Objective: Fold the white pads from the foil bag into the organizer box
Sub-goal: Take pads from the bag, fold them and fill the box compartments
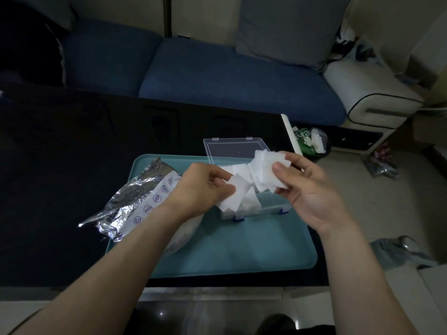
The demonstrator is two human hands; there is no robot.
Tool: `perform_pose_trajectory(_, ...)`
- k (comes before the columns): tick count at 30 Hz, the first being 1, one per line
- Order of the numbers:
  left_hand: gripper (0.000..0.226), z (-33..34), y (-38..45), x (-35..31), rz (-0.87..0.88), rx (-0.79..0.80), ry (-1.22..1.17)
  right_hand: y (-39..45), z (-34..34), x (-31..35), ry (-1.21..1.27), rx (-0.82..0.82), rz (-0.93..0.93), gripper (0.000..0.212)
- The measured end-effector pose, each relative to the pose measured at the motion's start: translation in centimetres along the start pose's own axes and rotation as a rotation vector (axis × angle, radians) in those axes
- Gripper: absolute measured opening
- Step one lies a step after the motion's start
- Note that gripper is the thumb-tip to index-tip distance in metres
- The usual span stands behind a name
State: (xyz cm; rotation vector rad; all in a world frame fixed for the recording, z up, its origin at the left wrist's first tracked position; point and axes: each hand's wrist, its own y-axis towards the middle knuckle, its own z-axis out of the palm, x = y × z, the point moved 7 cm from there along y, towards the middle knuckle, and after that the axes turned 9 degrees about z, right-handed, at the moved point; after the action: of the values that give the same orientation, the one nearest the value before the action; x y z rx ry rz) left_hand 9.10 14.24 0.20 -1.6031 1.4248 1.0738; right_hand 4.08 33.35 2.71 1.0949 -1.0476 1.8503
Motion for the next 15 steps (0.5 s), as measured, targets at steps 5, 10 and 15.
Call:
perform_pose_trajectory(5, 0.010, 0.3, 0.0, -0.5, 0.032, 0.013, -0.013, 0.3, 0.4, -1.1, -0.171, 0.103, 0.024, 0.064)
perform_pose_trajectory(10, 0.019, 1.2, -0.3, -0.2, -0.062, 0.079, -0.126, 0.4, 0.5, -0.9, -0.175, 0.100, 0.014, 0.073)
perform_pose_trajectory(15, 0.021, 3.0, -1.3, -0.2, -0.244, 0.242, -0.549, 0.2, 0.5, -0.9, -0.277, 0.122, 0.009, 0.059)
